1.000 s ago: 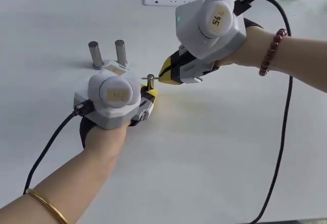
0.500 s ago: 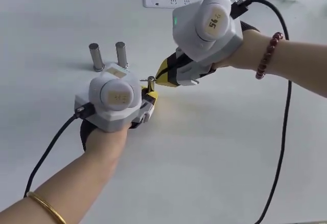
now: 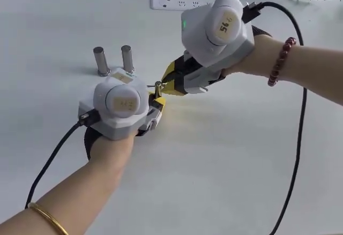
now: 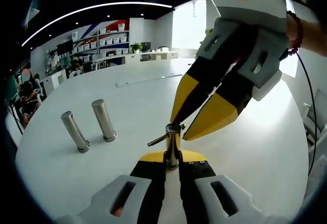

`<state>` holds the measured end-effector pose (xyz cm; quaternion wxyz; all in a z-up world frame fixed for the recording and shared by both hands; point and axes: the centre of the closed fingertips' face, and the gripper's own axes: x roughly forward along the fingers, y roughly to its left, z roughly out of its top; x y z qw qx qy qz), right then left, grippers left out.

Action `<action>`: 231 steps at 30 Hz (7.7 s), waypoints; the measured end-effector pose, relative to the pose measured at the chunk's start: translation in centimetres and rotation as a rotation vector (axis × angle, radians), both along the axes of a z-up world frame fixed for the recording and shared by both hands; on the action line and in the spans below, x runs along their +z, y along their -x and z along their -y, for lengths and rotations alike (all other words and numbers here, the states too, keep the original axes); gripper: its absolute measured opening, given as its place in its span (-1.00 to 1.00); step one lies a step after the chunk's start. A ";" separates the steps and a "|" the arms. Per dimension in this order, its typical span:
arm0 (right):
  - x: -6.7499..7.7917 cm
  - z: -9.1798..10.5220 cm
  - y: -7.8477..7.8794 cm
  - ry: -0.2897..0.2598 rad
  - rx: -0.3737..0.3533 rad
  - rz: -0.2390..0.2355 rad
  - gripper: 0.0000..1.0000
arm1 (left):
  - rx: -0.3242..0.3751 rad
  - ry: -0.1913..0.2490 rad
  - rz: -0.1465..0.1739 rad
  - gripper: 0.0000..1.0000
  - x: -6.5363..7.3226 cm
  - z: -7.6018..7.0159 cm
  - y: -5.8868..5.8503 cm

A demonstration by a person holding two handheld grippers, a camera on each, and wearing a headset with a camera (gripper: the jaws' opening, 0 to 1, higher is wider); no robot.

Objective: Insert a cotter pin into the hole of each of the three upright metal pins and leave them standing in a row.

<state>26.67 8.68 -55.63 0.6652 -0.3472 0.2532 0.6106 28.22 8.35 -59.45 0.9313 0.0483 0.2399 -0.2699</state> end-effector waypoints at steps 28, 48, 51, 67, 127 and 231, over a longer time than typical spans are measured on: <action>0.2 -2.1 -0.2 -0.068 -0.019 -0.037 -0.92 | -0.023 -0.009 -0.003 -0.87 0.5 -1.4 -0.2; -0.1 -5.7 -2.1 -0.106 -0.036 -0.044 -0.92 | -0.013 0.011 -0.008 -0.86 0.2 -4.8 -1.9; -0.1 -5.8 -2.1 -0.107 -0.034 -0.049 -0.92 | -0.015 0.018 -0.005 -0.86 0.2 -4.8 -1.9; -0.6 -5.6 -1.7 -0.092 -0.032 -0.052 -0.91 | 0.005 0.054 -0.058 -0.84 -0.3 -5.0 -1.8; -0.1 -7.6 -9.3 -0.374 -0.326 -0.129 -0.69 | -0.039 0.114 0.031 0.45 6.7 -6.4 3.0; -0.5 2.0 -0.5 -0.375 -0.537 -0.100 -0.77 | -0.083 0.073 0.031 0.38 8.0 -5.6 7.7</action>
